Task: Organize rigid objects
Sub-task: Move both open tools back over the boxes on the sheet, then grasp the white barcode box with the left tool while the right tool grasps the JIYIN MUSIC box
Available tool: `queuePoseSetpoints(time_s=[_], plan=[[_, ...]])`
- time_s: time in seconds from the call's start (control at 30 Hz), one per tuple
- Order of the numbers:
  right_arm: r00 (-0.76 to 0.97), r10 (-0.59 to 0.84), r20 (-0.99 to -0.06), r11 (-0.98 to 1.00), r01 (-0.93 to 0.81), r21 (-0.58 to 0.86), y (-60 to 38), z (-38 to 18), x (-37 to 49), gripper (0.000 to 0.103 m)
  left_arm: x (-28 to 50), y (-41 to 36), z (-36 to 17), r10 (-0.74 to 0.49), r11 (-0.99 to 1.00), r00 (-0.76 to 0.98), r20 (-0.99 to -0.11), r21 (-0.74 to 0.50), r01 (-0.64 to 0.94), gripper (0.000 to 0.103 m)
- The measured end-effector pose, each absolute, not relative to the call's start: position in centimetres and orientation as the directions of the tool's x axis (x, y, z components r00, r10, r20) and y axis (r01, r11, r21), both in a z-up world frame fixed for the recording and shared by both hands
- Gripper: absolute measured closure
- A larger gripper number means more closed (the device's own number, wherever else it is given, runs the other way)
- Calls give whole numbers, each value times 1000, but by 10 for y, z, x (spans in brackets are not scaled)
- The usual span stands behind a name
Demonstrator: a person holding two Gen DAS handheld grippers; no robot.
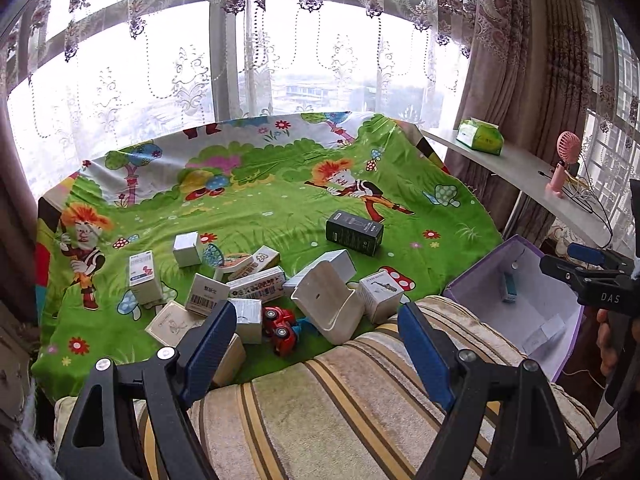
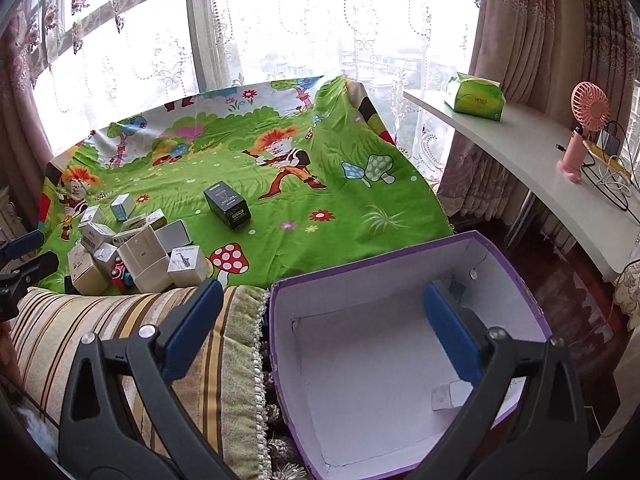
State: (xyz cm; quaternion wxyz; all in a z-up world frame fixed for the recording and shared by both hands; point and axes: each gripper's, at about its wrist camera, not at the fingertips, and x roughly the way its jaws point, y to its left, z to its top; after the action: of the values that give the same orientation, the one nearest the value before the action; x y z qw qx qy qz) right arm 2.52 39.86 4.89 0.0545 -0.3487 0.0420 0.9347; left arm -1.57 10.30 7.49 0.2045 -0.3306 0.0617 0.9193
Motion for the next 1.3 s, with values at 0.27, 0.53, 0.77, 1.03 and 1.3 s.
queuePoseSetpoints(time_s=[0.27, 0.53, 0.77, 1.03, 1.3], plan=[[-699, -25, -715, -992, -74, 107, 374, 30, 1, 2, -49, 58, 61, 268, -952, -679, -683, -78, -297, 19], [-630, -59, -774, -991, -56, 120, 347, 12, -34, 2, -95, 46, 40, 154, -982, -621, -769, -48, -184, 20], [-601, -75, -796, -996, 7, 89, 324, 5, -60, 2, -131, 68, 22, 34, -985, -581, -813, 72, -159, 20], [-552, -83, -830, -996, 82, 45, 301, -11, -85, 2, -157, 77, 4, -79, -975, -545, -835, 179, -132, 21], [-506, -84, -858, -990, 140, 14, 285, -25, -105, 2, -166, 77, -7, -100, -971, -513, -853, 196, -137, 43]])
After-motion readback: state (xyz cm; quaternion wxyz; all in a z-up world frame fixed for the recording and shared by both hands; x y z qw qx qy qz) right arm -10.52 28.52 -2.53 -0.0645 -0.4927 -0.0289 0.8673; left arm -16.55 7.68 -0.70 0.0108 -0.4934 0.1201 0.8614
